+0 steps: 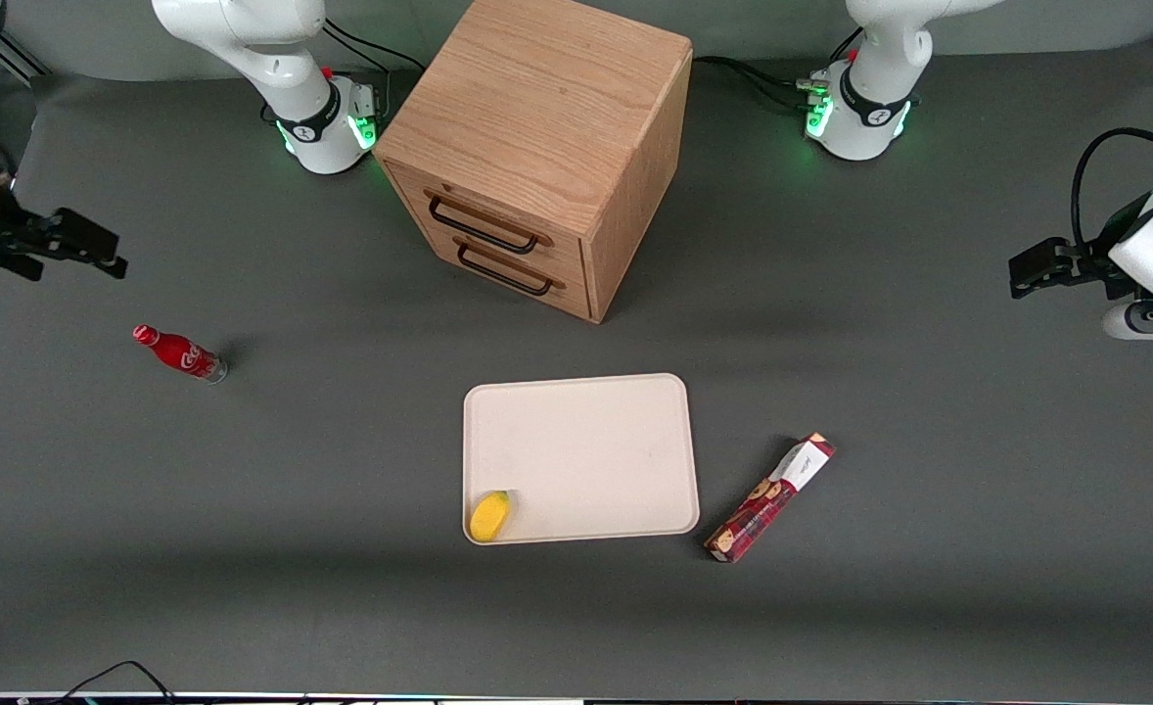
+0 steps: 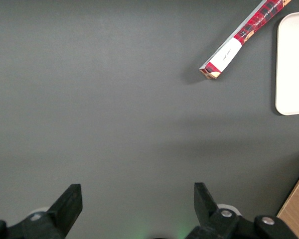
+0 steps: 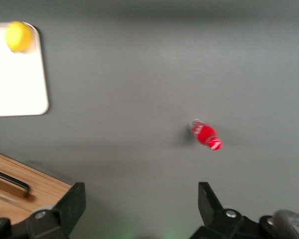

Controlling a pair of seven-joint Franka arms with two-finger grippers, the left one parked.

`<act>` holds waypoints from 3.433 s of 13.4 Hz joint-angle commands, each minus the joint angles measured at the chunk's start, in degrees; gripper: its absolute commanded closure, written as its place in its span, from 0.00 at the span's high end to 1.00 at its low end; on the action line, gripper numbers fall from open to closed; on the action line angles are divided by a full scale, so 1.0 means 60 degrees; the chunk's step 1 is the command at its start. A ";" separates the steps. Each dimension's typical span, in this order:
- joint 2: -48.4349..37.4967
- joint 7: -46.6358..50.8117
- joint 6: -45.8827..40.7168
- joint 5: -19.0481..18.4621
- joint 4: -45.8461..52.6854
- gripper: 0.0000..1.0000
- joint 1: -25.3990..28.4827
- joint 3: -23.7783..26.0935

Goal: Place coke bottle on tray
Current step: 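Move the right gripper down over the red Coca-Cola bottle, then close the right gripper on the bottle's cap end and lift it, then carry the bottle over the white tray beside the yellow sponge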

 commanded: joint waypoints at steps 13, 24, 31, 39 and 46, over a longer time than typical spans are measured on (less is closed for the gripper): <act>0.0274 -0.2194 0.8040 -0.0545 -0.7274 1.00 -0.0121 -0.2014; 0.0260 -0.2897 0.8087 -0.0531 -0.7217 0.09 -0.0048 -0.2175; 0.0083 -0.2721 0.3293 -0.0312 -0.2658 0.03 0.0054 -0.1109; 0.2701 0.3038 -0.0160 0.0277 0.3414 0.00 0.0142 0.2902; 0.6114 1.0119 0.1653 -0.2737 0.3726 0.00 0.0728 0.6361</act>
